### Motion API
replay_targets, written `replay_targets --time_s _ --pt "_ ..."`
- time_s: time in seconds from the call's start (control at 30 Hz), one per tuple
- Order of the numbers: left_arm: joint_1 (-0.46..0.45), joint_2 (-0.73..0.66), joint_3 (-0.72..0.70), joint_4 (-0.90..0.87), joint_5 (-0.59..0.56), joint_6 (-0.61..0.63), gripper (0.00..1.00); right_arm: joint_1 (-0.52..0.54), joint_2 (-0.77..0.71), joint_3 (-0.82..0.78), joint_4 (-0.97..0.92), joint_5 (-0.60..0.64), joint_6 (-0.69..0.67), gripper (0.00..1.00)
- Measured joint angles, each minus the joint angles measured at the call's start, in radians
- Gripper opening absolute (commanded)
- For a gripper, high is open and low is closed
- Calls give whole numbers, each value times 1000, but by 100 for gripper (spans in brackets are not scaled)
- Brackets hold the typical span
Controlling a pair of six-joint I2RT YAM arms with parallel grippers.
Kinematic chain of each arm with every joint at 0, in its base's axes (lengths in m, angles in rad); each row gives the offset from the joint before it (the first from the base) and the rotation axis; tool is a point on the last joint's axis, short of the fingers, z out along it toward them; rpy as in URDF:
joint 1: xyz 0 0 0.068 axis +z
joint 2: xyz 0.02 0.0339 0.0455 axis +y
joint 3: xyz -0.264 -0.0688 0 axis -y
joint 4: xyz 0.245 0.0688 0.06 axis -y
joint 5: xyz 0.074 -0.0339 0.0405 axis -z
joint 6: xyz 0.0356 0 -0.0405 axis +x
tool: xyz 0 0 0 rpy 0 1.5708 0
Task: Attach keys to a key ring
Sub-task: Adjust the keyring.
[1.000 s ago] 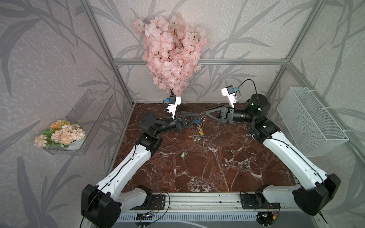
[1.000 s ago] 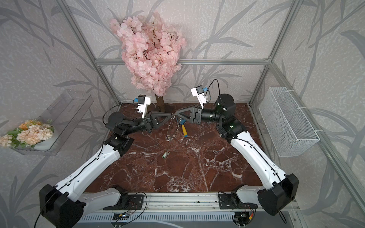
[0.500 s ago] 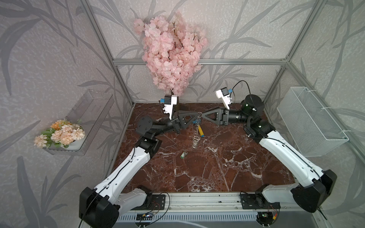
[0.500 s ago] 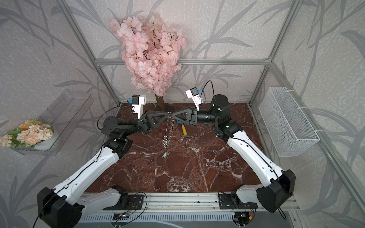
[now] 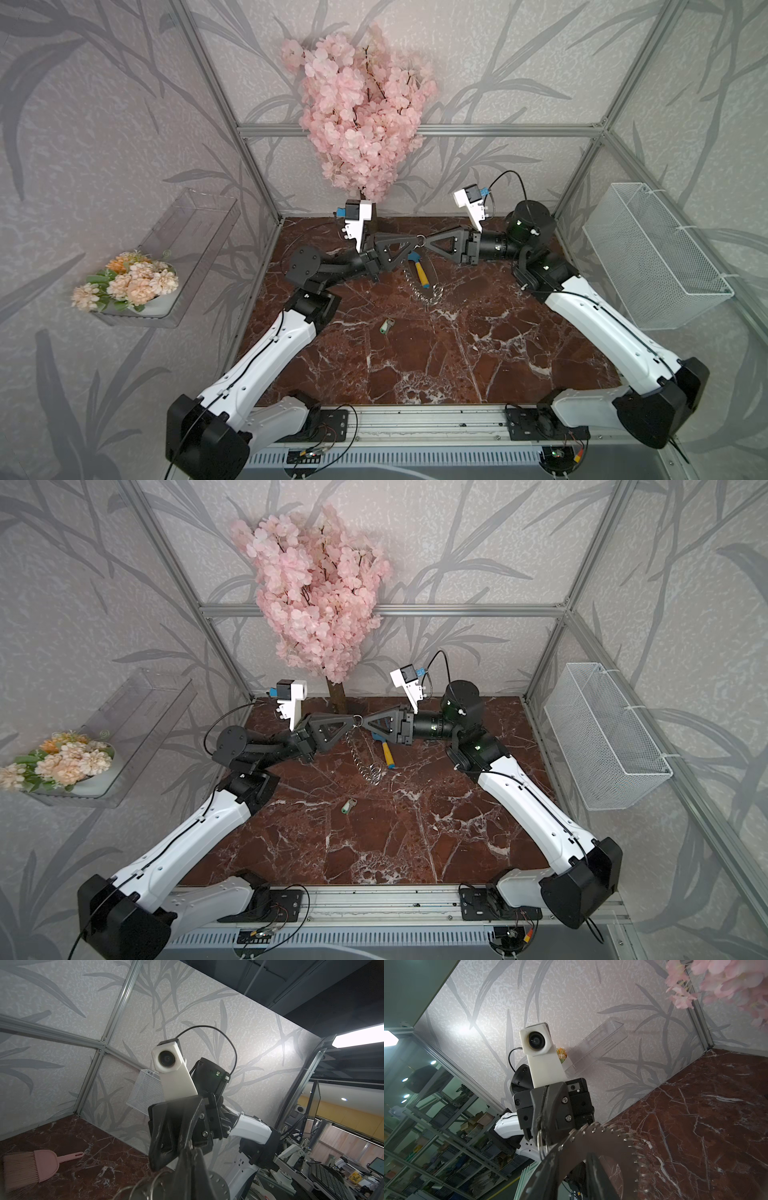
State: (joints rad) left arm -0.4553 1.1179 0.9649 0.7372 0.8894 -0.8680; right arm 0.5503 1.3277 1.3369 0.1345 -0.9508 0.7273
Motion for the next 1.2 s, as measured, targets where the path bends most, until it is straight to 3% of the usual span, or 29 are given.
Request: replay_targets --time_s 0.57,1.1,1.2 --pt "0 -28 0 -5 -30 1 0 1 -72 -50 72 6 41 34" --pt "0 -28 0 -21 -28 1 0 28 -9 -16 160 -12 112 34" --pt "0 -28 0 -22 -28 1 0 34 0 -5 161 -13 113 30"
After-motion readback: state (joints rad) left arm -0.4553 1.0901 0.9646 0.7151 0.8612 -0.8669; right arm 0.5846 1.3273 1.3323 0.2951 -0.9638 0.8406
